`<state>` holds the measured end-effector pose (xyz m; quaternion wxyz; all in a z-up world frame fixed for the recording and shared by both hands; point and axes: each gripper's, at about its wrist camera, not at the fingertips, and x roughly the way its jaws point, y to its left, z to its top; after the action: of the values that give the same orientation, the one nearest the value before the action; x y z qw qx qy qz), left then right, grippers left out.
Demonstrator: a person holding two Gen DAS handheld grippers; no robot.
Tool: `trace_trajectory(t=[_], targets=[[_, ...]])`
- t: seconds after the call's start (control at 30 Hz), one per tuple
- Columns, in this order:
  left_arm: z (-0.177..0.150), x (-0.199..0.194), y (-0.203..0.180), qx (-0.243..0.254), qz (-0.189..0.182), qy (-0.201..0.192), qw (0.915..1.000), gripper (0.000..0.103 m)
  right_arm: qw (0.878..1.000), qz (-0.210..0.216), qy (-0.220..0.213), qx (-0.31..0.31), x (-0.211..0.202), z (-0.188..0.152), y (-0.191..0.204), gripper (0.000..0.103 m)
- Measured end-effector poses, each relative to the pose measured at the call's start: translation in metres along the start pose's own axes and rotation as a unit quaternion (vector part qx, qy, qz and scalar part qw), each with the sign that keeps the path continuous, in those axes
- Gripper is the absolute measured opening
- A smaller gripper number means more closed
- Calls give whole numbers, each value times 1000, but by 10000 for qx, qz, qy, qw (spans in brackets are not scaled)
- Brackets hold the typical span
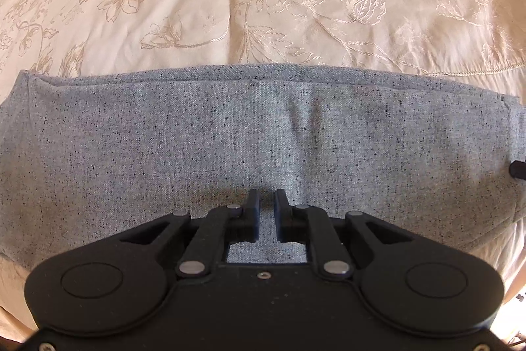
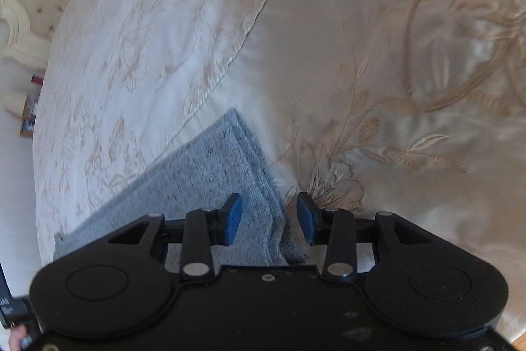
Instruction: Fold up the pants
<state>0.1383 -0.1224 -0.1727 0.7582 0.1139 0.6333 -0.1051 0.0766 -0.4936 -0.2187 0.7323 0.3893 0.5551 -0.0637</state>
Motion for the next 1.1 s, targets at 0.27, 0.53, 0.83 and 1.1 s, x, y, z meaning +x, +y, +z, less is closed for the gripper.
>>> trace_trajectory(t=[0.27,0.53,0.83,1.1], targets=[[29,5,-12,225,-88,-188,9995,19,9988,257,39,-411,-6,-26,8,28],[72,40,-15,75,-353,-67,9993,17,9959,26,-462,-775,-32,-32,40,8],[55,-5,1,-168,-423,-338,9984,17,9945,-12,-618,-841,-52,-36,62,8],[-15,20,-7,-162,-598,354,9974,17,9924,-160,-752,-965,-60,-43,84,8]])
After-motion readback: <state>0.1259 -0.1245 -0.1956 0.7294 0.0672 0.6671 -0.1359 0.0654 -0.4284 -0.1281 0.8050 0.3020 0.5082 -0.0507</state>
